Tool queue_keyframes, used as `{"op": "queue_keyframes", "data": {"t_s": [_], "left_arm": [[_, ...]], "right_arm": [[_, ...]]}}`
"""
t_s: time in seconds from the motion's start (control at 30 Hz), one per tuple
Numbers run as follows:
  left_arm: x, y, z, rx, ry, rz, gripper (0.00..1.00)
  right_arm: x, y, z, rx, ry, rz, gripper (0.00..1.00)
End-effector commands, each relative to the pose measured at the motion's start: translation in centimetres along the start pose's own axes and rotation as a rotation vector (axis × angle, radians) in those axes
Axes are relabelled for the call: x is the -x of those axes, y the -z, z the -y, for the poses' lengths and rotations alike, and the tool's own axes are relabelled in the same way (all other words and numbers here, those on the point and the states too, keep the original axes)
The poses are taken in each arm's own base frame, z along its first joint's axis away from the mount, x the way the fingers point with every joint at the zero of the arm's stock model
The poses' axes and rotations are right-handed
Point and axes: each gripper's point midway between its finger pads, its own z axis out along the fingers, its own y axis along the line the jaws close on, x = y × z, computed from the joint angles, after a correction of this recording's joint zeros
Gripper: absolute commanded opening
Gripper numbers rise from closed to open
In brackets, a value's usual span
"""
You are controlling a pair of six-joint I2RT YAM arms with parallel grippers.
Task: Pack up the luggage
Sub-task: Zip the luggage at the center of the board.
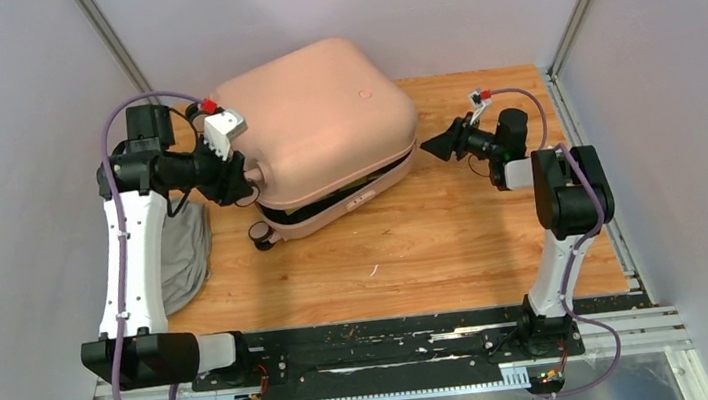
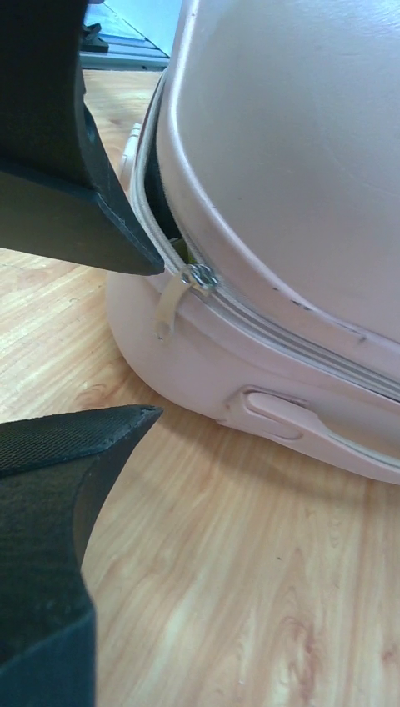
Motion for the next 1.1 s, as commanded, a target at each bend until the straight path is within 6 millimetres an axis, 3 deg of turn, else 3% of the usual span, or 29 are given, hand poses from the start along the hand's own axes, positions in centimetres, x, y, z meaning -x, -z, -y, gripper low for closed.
{"op": "queue_keyframes", "data": {"t_s": [0.0, 0.1, 0.13, 0.33, 0.5, 0.6, 0.63, 0.7, 0.73, 0.77, 0.93, 1.07], "left_arm": [[4.8, 1.5, 0.5, -0.009, -0.006, 0.181, 0.0], [3.7, 1.1, 0.6, -0.009, -0.008, 0.16, 0.0], [3.4, 0.9, 0.7, -0.009, -0.009, 0.153, 0.0], [2.4, 0.7, 0.7, 0.003, -0.018, 0.129, 0.0], [1.6, 0.4, 0.4, 0.013, -0.025, 0.105, 0.0], [0.1, -0.2, -0.6, 0.043, -0.057, 0.048, 0.01], [-0.6, -0.5, -1.2, 0.06, -0.064, 0.018, 0.13], [-1.7, -0.6, -2.4, 0.107, -0.074, -0.042, 0.52], [-2.0, -0.5, -2.8, 0.122, -0.095, -0.058, 0.91], [-2.1, -0.3, -2.9, 0.134, -0.119, -0.065, 0.99], [-0.1, 1.4, -3.4, 0.191, -0.167, -0.027, 1.0], [1.4, 1.8, -4.0, 0.205, -0.144, 0.003, 1.0]], "right_arm": [[0.3, 0.9, -0.1, 0.008, 0.043, 0.021, 0.64], [0.8, 0.1, -0.3, 0.078, -0.003, 0.046, 0.8], [1.1, -0.3, -0.6, 0.114, -0.007, 0.055, 0.81], [2.0, -1.3, -2.8, 0.277, 0.028, 0.065, 0.82], [-0.9, -2.6, -3.1, 0.215, 0.035, -0.045, 0.82], [-1.5, -3.7, -4.3, 0.236, 0.051, -0.068, 0.72], [-1.8, -4.1, -4.8, 0.248, 0.046, -0.079, 0.67], [-3.0, -4.8, -6.1, 0.276, 0.038, -0.11, 0.58], [-3.3, -4.8, -6.6, 0.278, 0.037, -0.116, 0.56], [-3.7, -4.8, -6.9, 0.278, 0.037, -0.119, 0.54], [-4.6, -3.4, -9.4, 0.296, 0.025, -0.118, 0.42], [-4.8, -1.7, -13.3, 0.335, 0.033, -0.096, 0.37]]}}
